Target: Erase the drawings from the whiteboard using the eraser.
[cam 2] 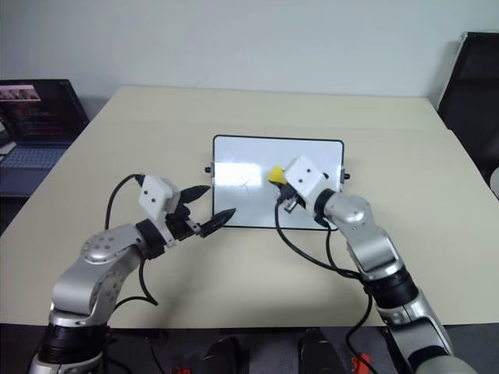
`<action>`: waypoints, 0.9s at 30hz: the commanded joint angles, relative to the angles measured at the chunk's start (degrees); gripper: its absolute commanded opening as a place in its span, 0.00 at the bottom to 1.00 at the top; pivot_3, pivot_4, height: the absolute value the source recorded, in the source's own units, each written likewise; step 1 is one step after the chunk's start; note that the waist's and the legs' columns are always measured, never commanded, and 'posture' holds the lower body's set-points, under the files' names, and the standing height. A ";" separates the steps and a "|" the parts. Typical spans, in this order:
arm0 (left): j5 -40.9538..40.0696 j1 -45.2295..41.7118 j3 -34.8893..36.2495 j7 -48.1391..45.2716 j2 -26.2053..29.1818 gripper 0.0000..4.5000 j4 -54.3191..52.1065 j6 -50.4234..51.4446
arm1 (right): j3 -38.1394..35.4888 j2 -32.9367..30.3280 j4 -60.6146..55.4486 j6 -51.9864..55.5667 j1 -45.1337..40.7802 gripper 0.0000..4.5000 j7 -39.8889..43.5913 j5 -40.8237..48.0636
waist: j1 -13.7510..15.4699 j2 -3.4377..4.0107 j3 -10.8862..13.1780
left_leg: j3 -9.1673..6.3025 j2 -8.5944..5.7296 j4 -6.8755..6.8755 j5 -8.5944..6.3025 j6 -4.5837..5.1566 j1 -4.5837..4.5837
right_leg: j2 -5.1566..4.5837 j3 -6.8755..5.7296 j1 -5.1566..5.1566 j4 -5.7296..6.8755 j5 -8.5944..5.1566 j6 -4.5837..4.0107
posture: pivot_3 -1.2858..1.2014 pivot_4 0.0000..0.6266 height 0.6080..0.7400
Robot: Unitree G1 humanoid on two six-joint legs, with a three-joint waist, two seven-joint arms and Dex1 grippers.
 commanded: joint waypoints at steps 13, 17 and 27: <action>1.08 0.25 -1.63 -3.54 -0.28 1.00 1.97 -6.64 | 6.79 -2.00 3.50 0.03 2.56 0.19 7.47 -5.49 | 0.06 0.00 0.00 | -0.02 0.00 0.01 0.00 0.00 0.01 | 0.00 -0.02 0.03 0.03 0.00 0.00 | 0.52 0.24 1.00; 1.03 0.38 -1.77 -3.58 -0.32 1.00 2.23 -6.95 | 3.43 -1.30 7.62 -3.64 -0.42 0.19 -1.95 -10.43 | 0.03 0.00 0.00 | -0.02 -0.01 0.14 0.03 0.01 0.10 | 0.00 0.00 0.07 0.13 -0.02 -0.22 | 0.52 0.24 1.00; 1.01 0.81 -2.00 -3.55 -0.66 1.00 2.55 -7.59 | 4.51 -3.20 7.53 -0.52 0.15 0.19 4.33 -9.22 | 0.10 -0.02 -0.01 | -0.02 -0.01 0.15 0.13 0.13 0.11 | 0.00 0.01 0.17 0.07 0.08 -0.28 | 0.52 0.24 1.00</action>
